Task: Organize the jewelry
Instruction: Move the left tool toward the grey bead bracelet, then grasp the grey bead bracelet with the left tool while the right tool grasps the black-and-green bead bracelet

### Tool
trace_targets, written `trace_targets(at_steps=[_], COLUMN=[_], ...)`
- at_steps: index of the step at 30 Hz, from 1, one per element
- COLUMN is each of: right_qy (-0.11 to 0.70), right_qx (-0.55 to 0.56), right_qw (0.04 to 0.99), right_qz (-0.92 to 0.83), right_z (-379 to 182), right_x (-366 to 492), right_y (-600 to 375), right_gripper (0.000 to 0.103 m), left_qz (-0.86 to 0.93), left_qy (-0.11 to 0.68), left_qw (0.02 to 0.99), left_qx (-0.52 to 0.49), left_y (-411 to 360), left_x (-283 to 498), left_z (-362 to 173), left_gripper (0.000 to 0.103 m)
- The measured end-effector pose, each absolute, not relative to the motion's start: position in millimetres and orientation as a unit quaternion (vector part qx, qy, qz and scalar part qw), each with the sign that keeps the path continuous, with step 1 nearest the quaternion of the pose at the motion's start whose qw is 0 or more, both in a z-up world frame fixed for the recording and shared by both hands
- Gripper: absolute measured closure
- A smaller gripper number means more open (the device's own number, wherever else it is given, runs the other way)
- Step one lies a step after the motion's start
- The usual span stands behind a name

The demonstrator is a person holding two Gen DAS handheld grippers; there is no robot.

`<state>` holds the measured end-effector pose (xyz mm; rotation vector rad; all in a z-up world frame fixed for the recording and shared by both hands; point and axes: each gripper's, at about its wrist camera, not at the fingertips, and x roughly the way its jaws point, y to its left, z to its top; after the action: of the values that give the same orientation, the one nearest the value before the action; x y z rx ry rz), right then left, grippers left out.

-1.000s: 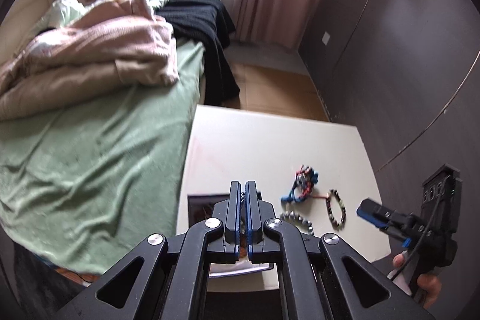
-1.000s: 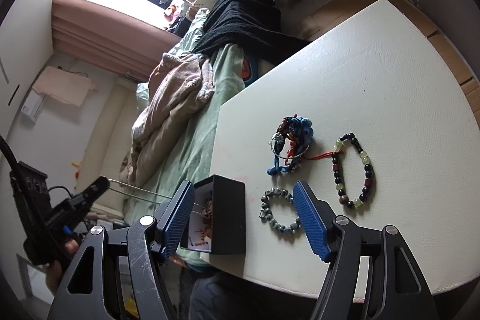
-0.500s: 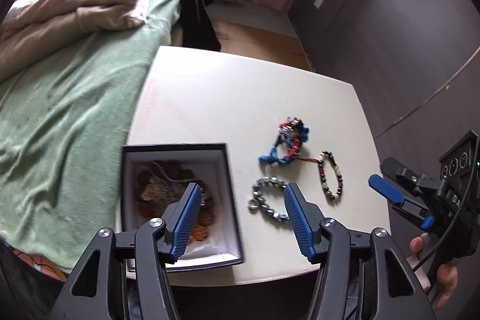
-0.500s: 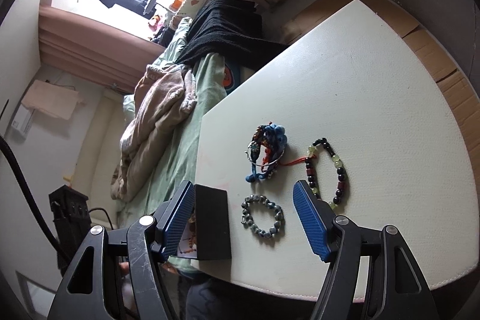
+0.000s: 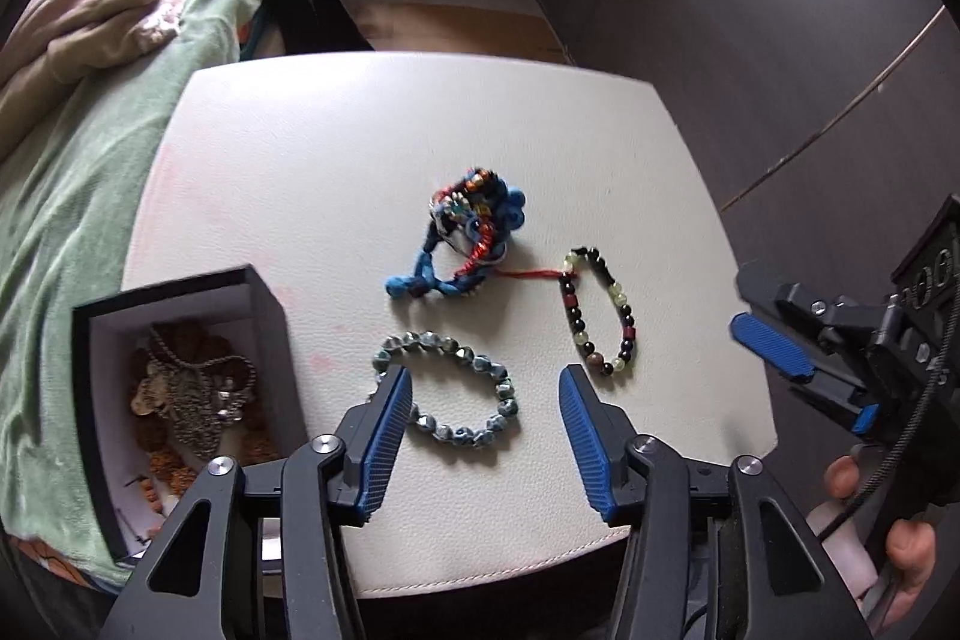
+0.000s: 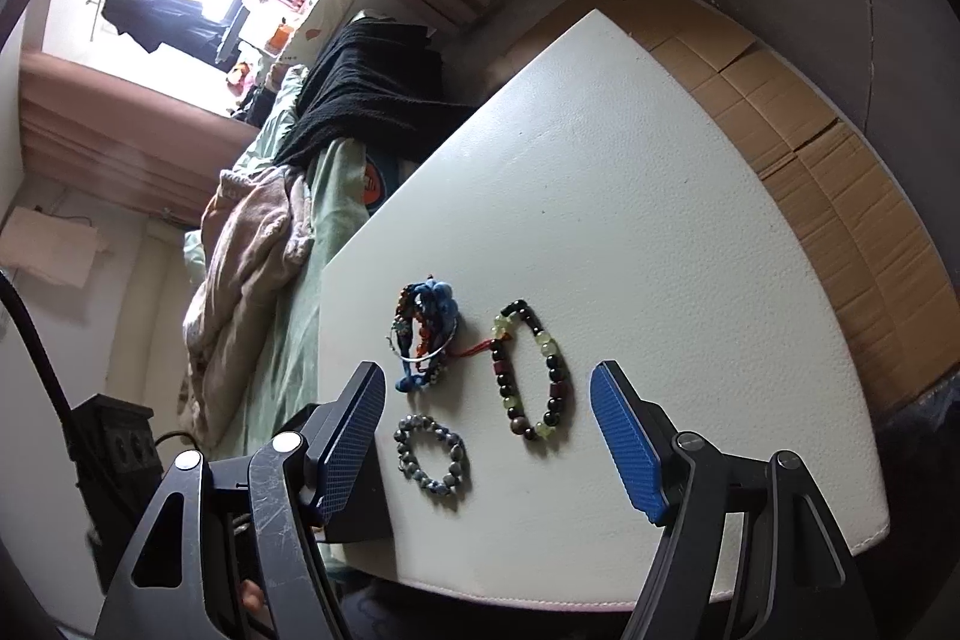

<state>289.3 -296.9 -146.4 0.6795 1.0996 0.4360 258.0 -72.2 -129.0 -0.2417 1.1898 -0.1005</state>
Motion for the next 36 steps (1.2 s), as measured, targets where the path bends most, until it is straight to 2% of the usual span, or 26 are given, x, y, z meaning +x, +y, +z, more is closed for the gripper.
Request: trace_targets(at_steps=[2,10,12,14,15,21,27,32,36], right_qy=[0.506,0.511,0.513,0.514,0.515,0.523,0.539,0.556,0.565], right_qx=[0.313,0.292,0.282,0.275,0.271,0.239,0.202,0.160,0.104], right_qw=[0.781,0.789,0.793,0.795,0.796,0.801,0.800,0.800,0.809], right_qz=[0.191,0.174,0.171,0.170,0.169,0.166,0.170,0.157,0.125], right_z=[-146.4,-149.8,-149.2,-149.4,-149.4,-151.0,-157.1,-165.5,-171.1], right_x=[289.9,292.4,292.9,293.3,293.5,295.2,296.4,300.3,301.7], right_y=[-302.3,-305.9,-304.4,-302.6,-301.4,-288.7,-269.1,-251.6,-235.2], right_gripper=[0.031,0.032,0.032,0.032,0.033,0.035,0.044,0.056,0.060], left_qz=[-0.048,-0.037,-0.028,-0.009,-0.002,-0.023,-0.036,-0.044,-0.037], left_qy=[0.571,0.598,0.598,0.592,0.591,0.584,0.573,0.560,0.551], left_qw=[0.812,0.795,0.798,0.805,0.806,0.809,0.812,0.817,0.824], left_qx=[-0.112,-0.089,-0.067,-0.039,-0.027,-0.069,-0.106,-0.127,-0.128], left_y=[-77.9,-98.4,-104.3,-108.5,-109.0,-86.2,-58.9,-45.1,-30.1], left_x=[261.9,272.1,271.9,271.1,270.3,260.7,249.1,243.2,237.8], left_z=[-139.1,-174.1,-178.7,-179.1,-179.6,-176.5,-171.0,-159.0,-148.5], left_gripper=[0.063,0.063,0.068,0.089,0.093,0.093,0.093,0.093,0.093])
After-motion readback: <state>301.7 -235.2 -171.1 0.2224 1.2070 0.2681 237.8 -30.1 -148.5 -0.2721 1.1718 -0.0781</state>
